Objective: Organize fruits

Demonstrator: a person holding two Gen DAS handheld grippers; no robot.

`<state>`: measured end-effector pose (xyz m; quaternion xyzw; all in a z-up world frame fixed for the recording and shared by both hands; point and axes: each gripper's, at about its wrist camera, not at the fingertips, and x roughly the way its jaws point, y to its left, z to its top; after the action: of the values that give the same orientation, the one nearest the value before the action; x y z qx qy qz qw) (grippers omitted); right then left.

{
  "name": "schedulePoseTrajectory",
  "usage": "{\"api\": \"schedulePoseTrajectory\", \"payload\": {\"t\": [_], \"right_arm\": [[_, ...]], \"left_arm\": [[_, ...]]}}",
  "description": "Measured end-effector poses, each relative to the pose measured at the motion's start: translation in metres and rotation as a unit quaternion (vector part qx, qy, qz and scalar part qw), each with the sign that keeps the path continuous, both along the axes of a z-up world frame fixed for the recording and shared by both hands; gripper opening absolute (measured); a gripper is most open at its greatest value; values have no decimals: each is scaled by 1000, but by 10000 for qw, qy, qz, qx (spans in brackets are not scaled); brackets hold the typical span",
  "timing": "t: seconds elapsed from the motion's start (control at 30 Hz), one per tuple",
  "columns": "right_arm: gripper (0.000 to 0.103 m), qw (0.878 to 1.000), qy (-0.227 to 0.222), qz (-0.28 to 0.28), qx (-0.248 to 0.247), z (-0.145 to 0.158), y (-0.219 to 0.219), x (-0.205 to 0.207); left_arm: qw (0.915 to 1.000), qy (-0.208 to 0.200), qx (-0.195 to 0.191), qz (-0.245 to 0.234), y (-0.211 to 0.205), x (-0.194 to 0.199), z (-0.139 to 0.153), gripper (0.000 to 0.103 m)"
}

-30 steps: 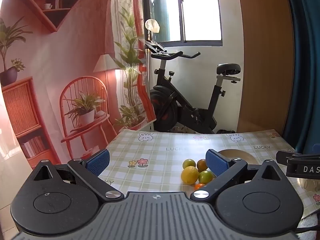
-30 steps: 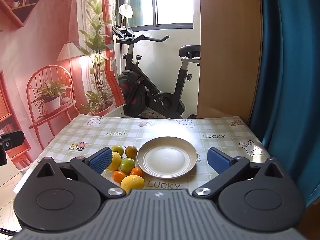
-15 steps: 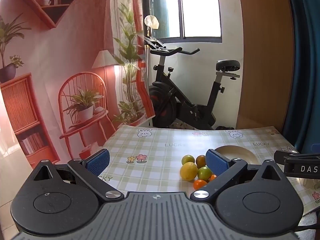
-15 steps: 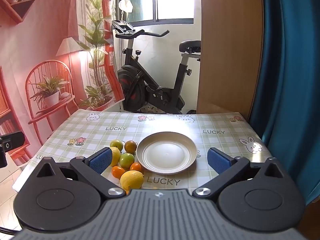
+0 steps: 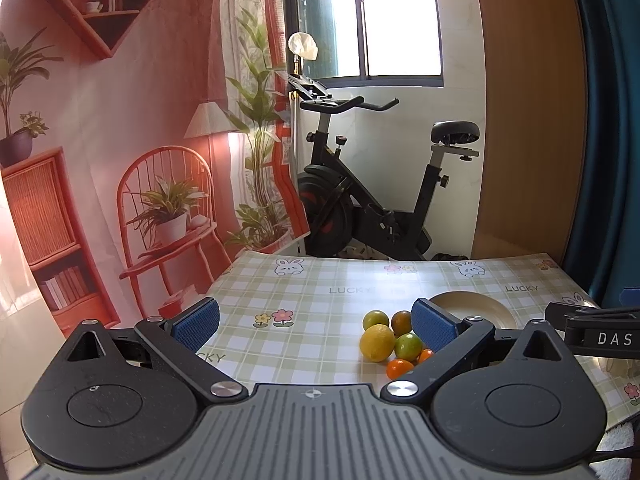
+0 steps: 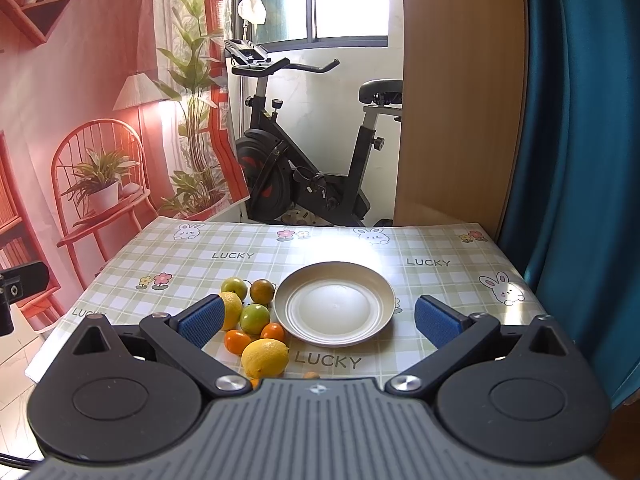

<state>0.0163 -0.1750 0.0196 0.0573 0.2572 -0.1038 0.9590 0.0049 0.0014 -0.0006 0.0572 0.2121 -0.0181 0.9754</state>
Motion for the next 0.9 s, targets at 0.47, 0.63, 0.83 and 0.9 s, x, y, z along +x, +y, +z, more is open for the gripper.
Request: {"api": "schedulePoseTrajectory", "payload": {"t": [0.47, 0.63, 0.83, 0.9], "right_arm": [[103, 10000, 10, 0, 4, 1, 0, 0], [103, 10000, 28, 27, -8, 0, 1, 1], [103, 10000, 22, 17, -11, -1, 1, 0], [103, 10000, 28, 31, -12, -1, 1, 0]], "left_arm": [[10000, -14, -16, 26, 0, 0, -1, 103], [10000, -5, -6, 12, -1, -1, -1, 103], [10000, 6, -12, 20, 0, -1, -1, 103], [10000, 8, -13, 26, 0, -1, -1, 103]]}}
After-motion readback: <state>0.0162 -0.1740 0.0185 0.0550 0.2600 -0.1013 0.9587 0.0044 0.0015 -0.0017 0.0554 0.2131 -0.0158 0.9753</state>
